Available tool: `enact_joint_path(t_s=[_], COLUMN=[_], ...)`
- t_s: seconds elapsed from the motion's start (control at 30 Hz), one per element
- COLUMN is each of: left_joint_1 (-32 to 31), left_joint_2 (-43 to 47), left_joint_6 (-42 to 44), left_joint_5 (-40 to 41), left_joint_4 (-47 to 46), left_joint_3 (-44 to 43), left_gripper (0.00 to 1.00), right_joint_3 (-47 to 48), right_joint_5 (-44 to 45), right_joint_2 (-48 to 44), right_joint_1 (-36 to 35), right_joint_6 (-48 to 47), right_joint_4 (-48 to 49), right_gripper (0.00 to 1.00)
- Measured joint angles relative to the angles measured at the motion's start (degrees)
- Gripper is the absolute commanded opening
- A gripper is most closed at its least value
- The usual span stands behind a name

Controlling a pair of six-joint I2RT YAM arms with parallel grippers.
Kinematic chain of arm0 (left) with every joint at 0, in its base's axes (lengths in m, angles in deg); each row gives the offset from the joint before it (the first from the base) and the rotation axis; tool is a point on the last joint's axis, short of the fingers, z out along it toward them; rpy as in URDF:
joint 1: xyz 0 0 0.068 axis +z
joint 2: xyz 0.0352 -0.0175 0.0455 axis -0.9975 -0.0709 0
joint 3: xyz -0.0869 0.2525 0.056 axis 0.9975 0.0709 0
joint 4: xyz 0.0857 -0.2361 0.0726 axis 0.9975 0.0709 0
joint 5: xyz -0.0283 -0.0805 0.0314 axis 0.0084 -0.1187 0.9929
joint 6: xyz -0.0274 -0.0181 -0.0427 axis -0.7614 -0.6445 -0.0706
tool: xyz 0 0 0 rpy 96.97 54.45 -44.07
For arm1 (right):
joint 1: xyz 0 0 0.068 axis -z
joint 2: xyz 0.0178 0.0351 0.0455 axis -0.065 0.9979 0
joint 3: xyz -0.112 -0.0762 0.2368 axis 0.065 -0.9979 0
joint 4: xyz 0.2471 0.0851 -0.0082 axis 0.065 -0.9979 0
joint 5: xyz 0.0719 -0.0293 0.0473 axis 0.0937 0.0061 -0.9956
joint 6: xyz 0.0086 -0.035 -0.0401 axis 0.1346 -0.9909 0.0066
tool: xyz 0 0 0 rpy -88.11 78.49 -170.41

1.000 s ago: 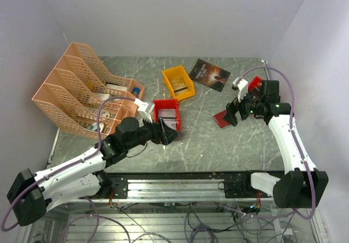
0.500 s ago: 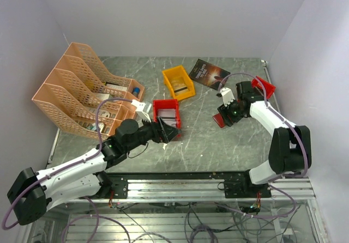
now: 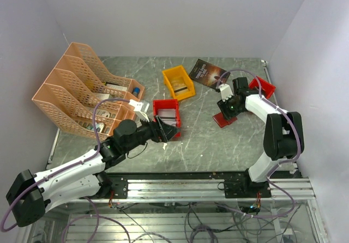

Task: Put the credit cards into the card holder
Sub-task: Move the card holder to the center of the board.

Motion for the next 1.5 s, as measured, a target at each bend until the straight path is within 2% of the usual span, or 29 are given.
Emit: enact_joint_path(t_s=[0.3, 0.5, 0.87, 1.03, 1.17, 1.23, 1.3, 1.33, 1.5], left_joint_1=[0.0, 0.0, -0.4, -1.9, -4.5, -6.5, -8.5, -9.5, -12.9], left_joint_2=[0.0, -0.2, -3.5, -5.9, -9.3, -11.1, -12.5, -13.1, -16.4], left_joint_6=[-0.1, -0.5, -0.9, -0.6, 1.3, 3.2, 5.2, 6.5, 13.0], left_joint_5=[0.0, 0.0, -0.7, -0.7, -0.4, 0.6, 1.8, 2.4, 4.0], left_joint_4=[0.0, -0.2, -3.6, -4.9, -4.9, -4.1, -3.4, -3.2, -2.3], left_joint_3=[0.3, 0.9, 1.6, 1.6, 0.6, -0.8, -2.3, -3.1, -5.6], left_gripper=[0.89, 0.89, 0.86, 0.83, 0.82, 0.75, 0.58, 0.55, 0.53], right_joint_3=[0.5, 0.0, -0.6, -1.8, -4.2, -5.4, -6.2, -6.5, -6.6], right_joint_5=[-0.2, -1.0, -2.3, -5.2, -11.5, -14.6, -18.2, -20.3, -27.0], right_joint_2=[2.5, 2.6, 2.2, 0.4, -4.5, -7.7, -10.8, -12.2, -14.5], right_joint_1=[0.8, 0.9, 0.9, 0.7, -1.8, -3.8, -5.9, -7.0, -8.7], right_joint_6=[0.4, 0.2, -1.0, -3.6, -8.1, -10.6, -13.7, -15.3, -21.7], right_joint_4=[0.3, 0.6, 0.8, 0.2, -1.9, -2.8, -3.7, -4.2, -7.3], right_gripper=[0.36, 0.27, 0.01, 0.0, 0.0, 0.0, 0.0, 0.0, 0.0])
